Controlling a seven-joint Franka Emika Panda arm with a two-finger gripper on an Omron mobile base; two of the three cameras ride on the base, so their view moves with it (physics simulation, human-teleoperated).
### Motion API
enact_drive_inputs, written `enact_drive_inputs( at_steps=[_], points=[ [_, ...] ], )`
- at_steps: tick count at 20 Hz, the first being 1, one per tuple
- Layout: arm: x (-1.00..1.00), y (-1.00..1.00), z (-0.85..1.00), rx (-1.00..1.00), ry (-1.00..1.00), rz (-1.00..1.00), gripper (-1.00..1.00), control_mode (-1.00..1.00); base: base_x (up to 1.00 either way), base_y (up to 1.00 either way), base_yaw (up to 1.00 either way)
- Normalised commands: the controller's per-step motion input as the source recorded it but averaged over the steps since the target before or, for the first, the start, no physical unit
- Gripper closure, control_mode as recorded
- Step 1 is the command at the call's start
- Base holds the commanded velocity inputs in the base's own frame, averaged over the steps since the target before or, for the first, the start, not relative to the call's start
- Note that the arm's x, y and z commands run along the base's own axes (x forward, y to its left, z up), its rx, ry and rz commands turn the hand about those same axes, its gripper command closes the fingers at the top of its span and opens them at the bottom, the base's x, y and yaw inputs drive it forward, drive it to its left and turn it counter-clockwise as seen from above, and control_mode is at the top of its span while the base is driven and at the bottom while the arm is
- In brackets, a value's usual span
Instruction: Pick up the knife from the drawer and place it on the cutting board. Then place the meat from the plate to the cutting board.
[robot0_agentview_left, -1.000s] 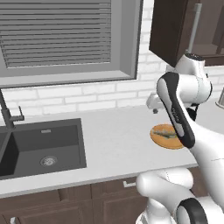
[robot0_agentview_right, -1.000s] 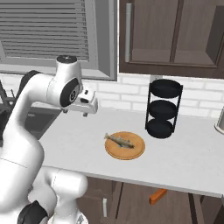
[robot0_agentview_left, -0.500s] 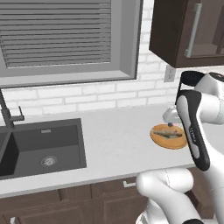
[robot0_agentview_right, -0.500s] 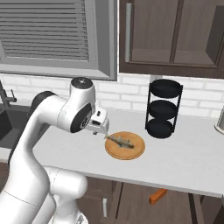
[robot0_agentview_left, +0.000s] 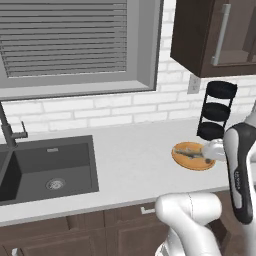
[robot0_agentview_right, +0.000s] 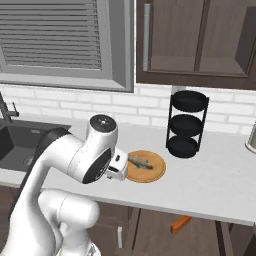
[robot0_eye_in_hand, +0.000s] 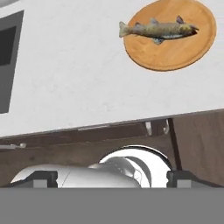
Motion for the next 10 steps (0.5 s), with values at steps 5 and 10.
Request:
enact_drive_inputs(
  at_steps=[5, 10],
  points=[
    [0.00, -0.73, 0.00, 0.26, 0.21, -0.09, -1.00, -1.00, 0.00, 0.00, 0.00],
    [-0.11, -0.74, -0.12, 0.21, 0.12, -0.07, -1.00, -1.00, 0.00, 0.00, 0.00]
  ],
)
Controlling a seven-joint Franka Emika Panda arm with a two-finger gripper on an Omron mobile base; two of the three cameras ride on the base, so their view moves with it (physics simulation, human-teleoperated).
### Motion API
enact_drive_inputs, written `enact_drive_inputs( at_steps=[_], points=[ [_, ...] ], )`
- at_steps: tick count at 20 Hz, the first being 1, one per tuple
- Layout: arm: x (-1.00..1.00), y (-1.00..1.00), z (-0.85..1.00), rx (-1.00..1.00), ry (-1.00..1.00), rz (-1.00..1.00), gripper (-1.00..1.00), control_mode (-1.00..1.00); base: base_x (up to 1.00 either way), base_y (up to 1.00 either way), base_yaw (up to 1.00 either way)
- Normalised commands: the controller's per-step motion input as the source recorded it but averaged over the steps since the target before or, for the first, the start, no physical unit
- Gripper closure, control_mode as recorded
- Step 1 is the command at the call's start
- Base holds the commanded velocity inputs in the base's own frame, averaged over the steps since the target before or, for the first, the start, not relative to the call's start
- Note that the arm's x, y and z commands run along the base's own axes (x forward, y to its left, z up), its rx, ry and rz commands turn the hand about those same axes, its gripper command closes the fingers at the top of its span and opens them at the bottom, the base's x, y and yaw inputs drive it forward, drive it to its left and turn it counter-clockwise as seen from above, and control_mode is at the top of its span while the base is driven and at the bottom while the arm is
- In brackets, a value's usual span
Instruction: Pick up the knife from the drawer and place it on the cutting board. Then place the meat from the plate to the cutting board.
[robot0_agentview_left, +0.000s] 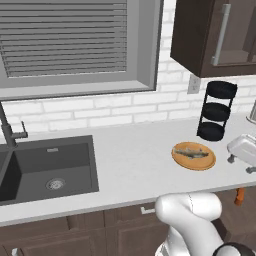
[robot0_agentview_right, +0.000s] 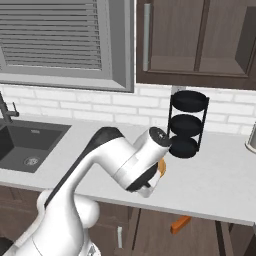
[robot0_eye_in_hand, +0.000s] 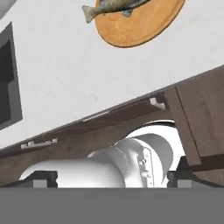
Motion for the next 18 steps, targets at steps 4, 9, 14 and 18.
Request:
enact_drive_inputs(
  at_steps=[4, 9, 14, 18],
  points=[
    [-0.33, -0.50, -0.63, 0.02, 0.14, -0.02, -1.00, -1.00, 0.00, 0.00, 0.00],
    [-0.37, -0.08, -0.91, 0.03, 0.28, -0.02, -1.00, -1.00, 0.00, 0.00, 0.00],
    [0.05, -0.11, -0.53, -0.03, 0.10, 0.02, -1.00, -1.00, 0.00, 0.00, 0.00],
    [0.00, -0.60, -0.41, 0.00, 0.00, 0.15, -1.00, -1.00, 0.00, 0.00, 0.00]
  ],
)
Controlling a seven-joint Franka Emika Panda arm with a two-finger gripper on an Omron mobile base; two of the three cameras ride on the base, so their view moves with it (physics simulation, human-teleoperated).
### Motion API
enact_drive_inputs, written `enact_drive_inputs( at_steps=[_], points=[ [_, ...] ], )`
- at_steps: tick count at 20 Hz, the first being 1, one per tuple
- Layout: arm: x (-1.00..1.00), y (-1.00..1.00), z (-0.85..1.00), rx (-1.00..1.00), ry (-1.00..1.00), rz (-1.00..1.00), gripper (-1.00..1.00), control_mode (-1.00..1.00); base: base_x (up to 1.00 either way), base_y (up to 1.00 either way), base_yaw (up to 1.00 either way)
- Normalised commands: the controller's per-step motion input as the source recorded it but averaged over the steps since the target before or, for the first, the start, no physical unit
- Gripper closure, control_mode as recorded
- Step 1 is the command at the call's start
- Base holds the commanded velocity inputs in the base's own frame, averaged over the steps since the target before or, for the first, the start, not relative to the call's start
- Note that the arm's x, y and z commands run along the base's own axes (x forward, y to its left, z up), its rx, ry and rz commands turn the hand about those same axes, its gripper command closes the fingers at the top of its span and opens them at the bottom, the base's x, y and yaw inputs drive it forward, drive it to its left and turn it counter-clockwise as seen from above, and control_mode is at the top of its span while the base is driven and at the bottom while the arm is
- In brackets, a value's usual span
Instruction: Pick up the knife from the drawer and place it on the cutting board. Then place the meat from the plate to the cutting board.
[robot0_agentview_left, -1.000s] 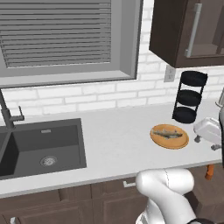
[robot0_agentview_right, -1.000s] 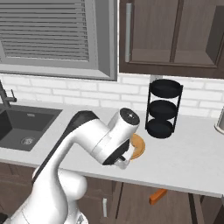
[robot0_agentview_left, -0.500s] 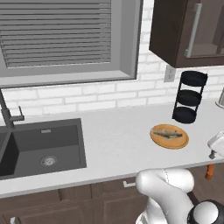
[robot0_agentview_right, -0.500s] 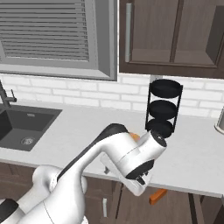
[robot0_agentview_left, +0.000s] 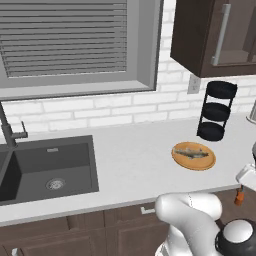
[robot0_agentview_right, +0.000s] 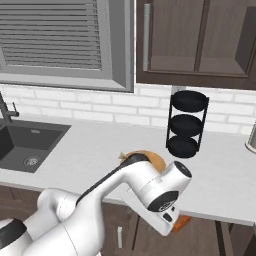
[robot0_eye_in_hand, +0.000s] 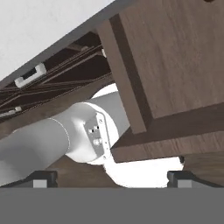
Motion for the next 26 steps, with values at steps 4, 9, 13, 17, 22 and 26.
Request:
enact_drive_inputs(
  at_steps=[4, 9, 13, 17, 22, 26],
  points=[
    [0.04, -0.41, -0.55, 0.00, 0.00, 0.20, -1.00, -1.00, 0.00, 0.00, 0.00],
    [0.11, -0.29, -0.67, 0.00, 0.00, 0.20, -1.00, -1.00, 0.00, 0.00, 0.00],
    [0.00, -0.26, -0.76, 0.00, 0.00, 0.15, -1.00, -1.00, 0.00, 0.00, 0.00],
    [0.00, -0.20, -0.58, 0.00, 0.00, 0.04, -1.00, -1.00, 0.00, 0.00, 0.00],
    [-0.02, -0.10, -0.40, 0.00, 0.00, -0.01, -1.00, -1.00, 0.00, 0.00, 0.00],
    [-0.48, -0.03, -0.39, 0.00, 0.00, -0.06, -1.00, -1.00, 0.00, 0.00, 0.00]
  ],
)
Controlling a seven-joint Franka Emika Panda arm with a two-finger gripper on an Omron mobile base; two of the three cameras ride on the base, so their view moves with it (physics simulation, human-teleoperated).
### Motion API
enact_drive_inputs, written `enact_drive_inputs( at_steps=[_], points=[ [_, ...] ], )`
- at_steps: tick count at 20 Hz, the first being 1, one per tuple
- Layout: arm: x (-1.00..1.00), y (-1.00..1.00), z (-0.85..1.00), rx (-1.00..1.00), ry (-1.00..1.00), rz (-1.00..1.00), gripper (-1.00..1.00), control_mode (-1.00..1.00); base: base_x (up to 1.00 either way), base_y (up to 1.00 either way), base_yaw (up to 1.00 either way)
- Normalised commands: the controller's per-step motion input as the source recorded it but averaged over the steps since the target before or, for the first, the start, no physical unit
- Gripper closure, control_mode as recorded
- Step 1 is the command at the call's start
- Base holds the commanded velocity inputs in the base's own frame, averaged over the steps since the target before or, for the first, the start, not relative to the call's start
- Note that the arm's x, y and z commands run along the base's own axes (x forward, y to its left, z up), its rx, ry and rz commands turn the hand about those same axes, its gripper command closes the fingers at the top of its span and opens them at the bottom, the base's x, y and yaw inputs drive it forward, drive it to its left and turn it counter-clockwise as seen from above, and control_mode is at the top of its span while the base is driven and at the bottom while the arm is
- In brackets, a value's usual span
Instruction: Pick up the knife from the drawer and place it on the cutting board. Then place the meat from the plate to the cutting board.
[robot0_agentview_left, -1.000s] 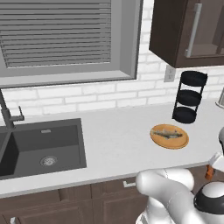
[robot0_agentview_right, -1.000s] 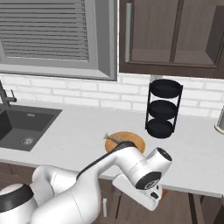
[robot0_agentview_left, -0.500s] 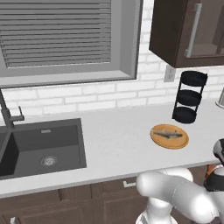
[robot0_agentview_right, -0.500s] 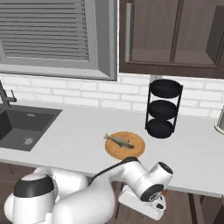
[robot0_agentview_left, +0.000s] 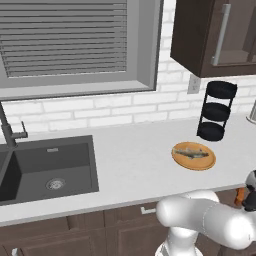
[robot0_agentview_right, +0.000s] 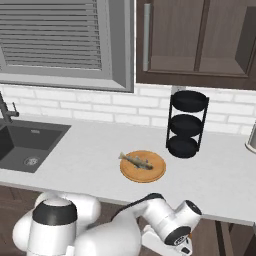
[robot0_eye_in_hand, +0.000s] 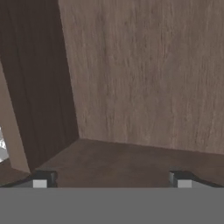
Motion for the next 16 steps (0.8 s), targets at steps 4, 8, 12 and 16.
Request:
enact_drive_inputs(
  at_steps=[4, 8, 12, 16],
  points=[
    [-0.92, -0.11, -0.10, 0.02, 0.00, -0.06, -1.00, -1.00, 0.00, 0.00, 0.00],
    [-1.00, -0.16, 0.00, 0.02, 0.00, -0.06, -1.00, -1.00, 0.00, 0.00, 0.00],
    [-1.00, -0.12, 0.00, 0.06, 0.00, -0.11, -1.00, -1.00, 0.00, 0.00, 0.00],
    [-0.99, -0.11, 0.11, 0.06, 0.00, -0.17, -1.00, -1.00, 0.00, 0.00, 0.00]
  ],
)
